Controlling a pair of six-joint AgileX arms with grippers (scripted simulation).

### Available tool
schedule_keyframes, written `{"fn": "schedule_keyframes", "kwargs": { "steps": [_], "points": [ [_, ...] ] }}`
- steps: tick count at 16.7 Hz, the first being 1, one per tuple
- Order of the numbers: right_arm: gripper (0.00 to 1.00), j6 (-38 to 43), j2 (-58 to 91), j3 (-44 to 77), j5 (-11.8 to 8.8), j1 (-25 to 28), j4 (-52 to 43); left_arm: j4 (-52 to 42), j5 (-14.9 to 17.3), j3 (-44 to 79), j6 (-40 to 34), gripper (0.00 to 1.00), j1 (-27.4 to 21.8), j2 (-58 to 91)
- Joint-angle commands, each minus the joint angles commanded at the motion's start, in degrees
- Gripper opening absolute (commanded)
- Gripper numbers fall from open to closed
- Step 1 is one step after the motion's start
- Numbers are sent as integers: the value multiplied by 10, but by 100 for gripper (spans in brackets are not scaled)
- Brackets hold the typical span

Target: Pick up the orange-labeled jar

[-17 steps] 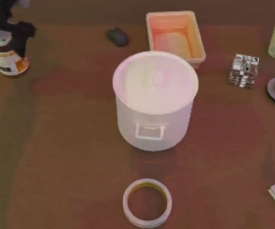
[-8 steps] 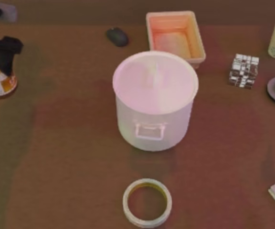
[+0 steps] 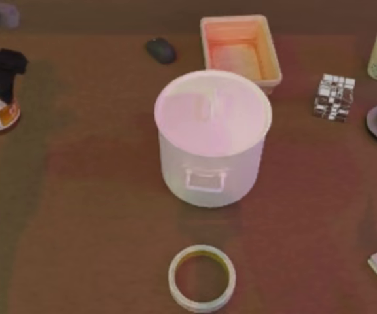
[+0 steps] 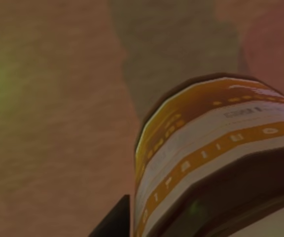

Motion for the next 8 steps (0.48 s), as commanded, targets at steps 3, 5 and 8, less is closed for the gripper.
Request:
{"fn": "schedule_keyframes", "kwargs": {
  "steps": [3,5,8],
  "points": [
    [100,0,0,0,0,0,0,15,-5,-15,-39,0,-20,-2],
    [100,0,0,0,0,0,0,35,-10,-35,-91,0,-47,-4],
    [100,0,0,0,0,0,0,70,-19,-77,-198,0,-97,-9]
  ]
}}
